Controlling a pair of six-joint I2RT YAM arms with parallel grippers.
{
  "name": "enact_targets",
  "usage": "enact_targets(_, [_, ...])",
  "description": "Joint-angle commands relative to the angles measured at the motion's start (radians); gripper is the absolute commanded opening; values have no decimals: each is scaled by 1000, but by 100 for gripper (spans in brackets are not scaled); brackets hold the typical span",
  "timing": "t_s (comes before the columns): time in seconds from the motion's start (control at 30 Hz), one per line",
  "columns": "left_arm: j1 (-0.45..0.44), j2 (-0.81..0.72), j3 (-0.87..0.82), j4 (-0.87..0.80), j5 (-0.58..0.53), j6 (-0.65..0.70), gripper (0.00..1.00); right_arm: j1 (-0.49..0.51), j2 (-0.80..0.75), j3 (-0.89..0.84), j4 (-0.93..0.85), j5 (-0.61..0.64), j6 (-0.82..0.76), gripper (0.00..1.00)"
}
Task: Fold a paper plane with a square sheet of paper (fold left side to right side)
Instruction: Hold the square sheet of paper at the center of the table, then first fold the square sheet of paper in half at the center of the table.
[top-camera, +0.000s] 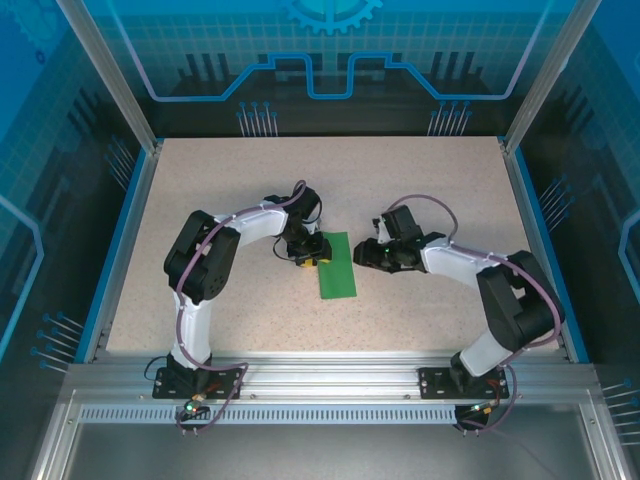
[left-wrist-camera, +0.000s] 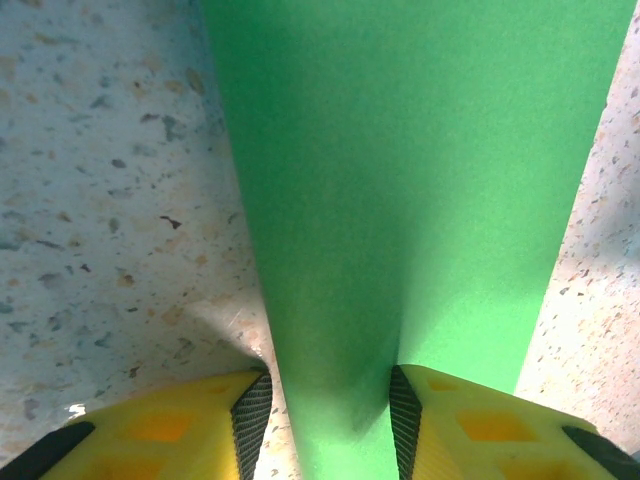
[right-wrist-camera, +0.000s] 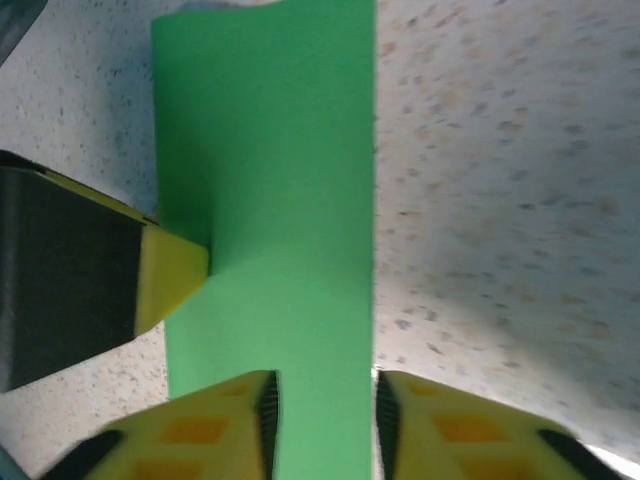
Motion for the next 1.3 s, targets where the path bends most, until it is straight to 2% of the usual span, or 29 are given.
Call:
enact_targets(0.0, [-36, 86, -26, 37, -35, 5, 42, 28, 52, 58, -3, -34, 4, 22])
enact_targets(0.13, [-35, 86, -26, 37, -35, 4, 42, 41, 110, 91, -24, -33, 15, 15])
enact_targets(0.67, [-35, 69, -35, 48, -21, 3, 42, 59, 231, 167, -191, 23, 12, 11])
enact_targets(1.13, [5, -216, -110, 88, -53, 23, 61, 62, 276, 202, -276, 60, 8, 7])
enact_targets(1.27, [12, -299, -153, 149, -26, 39, 62, 63, 278, 206, -284, 66, 6, 7])
